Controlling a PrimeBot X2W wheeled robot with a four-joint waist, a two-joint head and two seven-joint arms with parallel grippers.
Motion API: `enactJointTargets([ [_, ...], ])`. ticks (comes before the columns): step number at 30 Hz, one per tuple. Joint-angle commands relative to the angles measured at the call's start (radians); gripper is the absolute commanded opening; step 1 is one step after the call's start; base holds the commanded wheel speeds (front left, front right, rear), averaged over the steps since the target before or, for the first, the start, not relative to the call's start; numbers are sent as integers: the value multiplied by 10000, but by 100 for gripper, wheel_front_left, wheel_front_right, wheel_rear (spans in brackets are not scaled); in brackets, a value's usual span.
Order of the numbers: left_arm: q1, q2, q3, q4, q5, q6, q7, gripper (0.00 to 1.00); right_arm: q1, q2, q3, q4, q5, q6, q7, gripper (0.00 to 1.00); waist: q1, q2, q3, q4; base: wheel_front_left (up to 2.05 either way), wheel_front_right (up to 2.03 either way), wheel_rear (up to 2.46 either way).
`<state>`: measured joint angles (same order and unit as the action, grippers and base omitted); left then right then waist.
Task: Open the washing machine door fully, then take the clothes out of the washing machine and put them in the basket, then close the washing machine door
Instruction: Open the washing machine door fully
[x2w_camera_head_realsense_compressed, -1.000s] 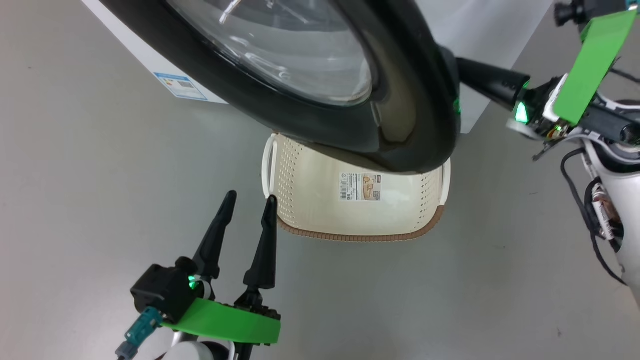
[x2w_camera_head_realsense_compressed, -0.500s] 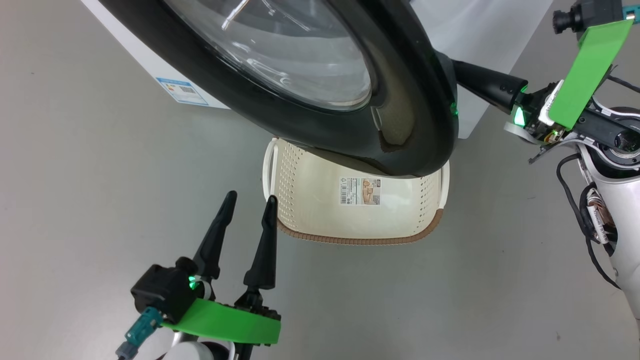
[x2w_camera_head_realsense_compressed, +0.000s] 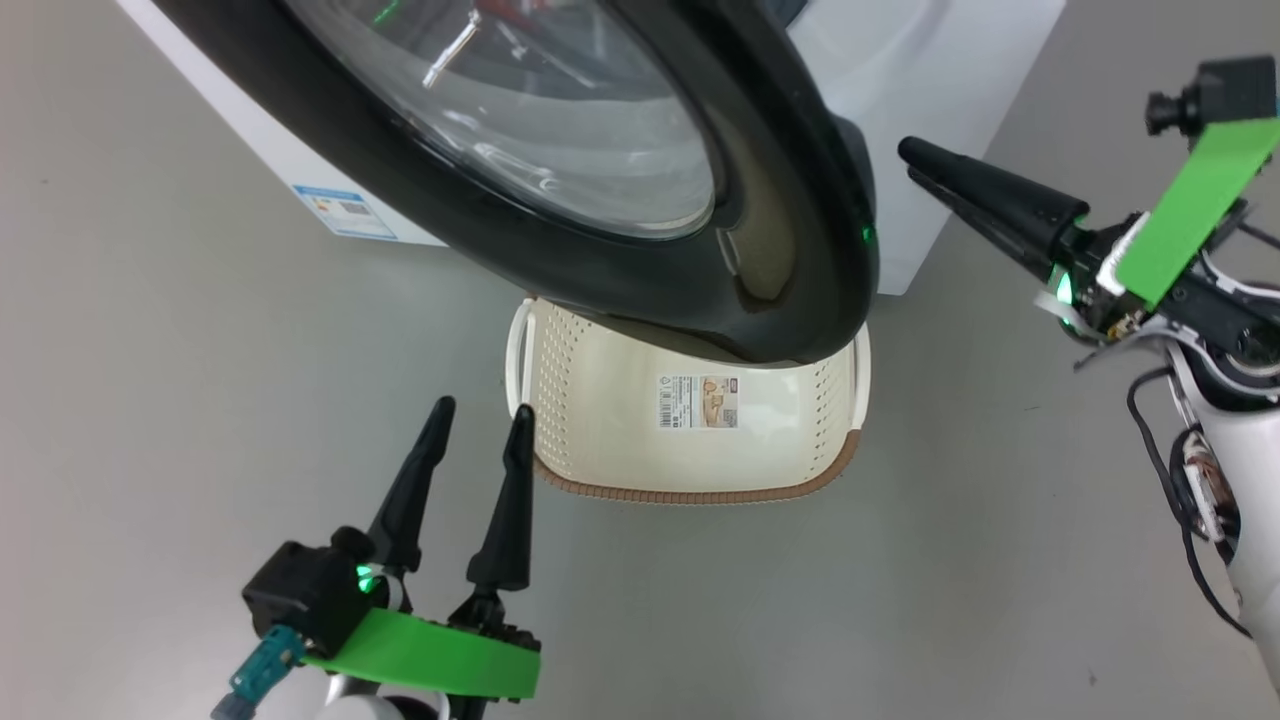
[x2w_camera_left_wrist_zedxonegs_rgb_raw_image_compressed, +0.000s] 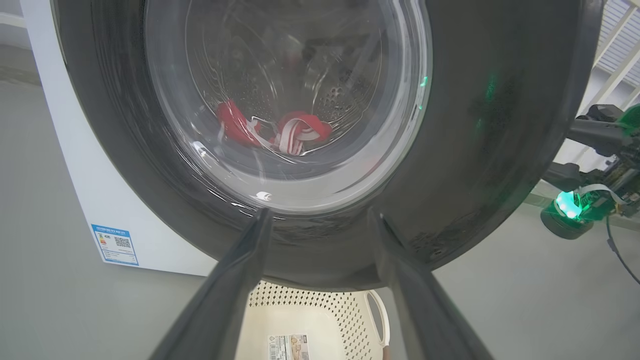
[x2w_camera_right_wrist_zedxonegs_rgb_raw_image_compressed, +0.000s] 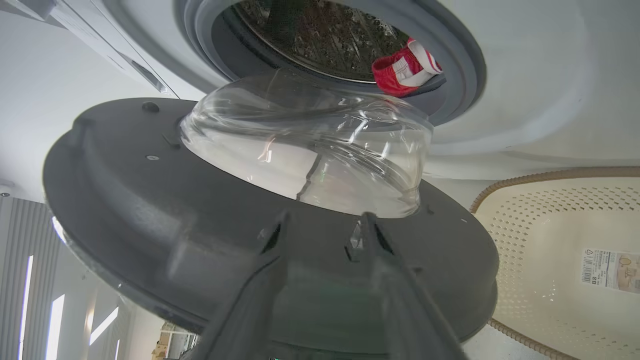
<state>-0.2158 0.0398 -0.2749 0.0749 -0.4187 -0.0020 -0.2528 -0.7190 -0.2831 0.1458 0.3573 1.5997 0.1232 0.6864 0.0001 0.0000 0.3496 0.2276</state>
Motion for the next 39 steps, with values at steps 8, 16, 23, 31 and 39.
enactJointTargets([
  [8, 368, 104, 651, -14, 251, -197, -90, 100, 1609, -21, -235, -665, -126, 75, -382, 100, 0, 0, -402, -389, 0, 0, 0],
  [16, 549, 104, 940, 36, 379, -249, -90, 100, 3006, 167, -548, -952, -221, 75, -1043, 100, 0, 0, -634, -758, 0, 0, 0],
  [23, 689, 104, 1149, 71, 455, -296, -90, 100, 4290, 260, -768, -1192, -342, 75, -1575, 100, 0, 0, -787, -974, 0, 0, 0],
  [31, 768, 104, 1360, 137, 583, -384, -90, 100, 5068, 308, -937, -1331, -592, 75, -2271, 100, 0, 0, -854, -1191, 0, 0, 0],
  [39, 829, 104, 1482, 210, 631, -455, -90, 100, 5641, -189, -513, -1469, -2066, 75, -4284, 100, 0, 0, -882, -1292, 0, 0, 0],
])
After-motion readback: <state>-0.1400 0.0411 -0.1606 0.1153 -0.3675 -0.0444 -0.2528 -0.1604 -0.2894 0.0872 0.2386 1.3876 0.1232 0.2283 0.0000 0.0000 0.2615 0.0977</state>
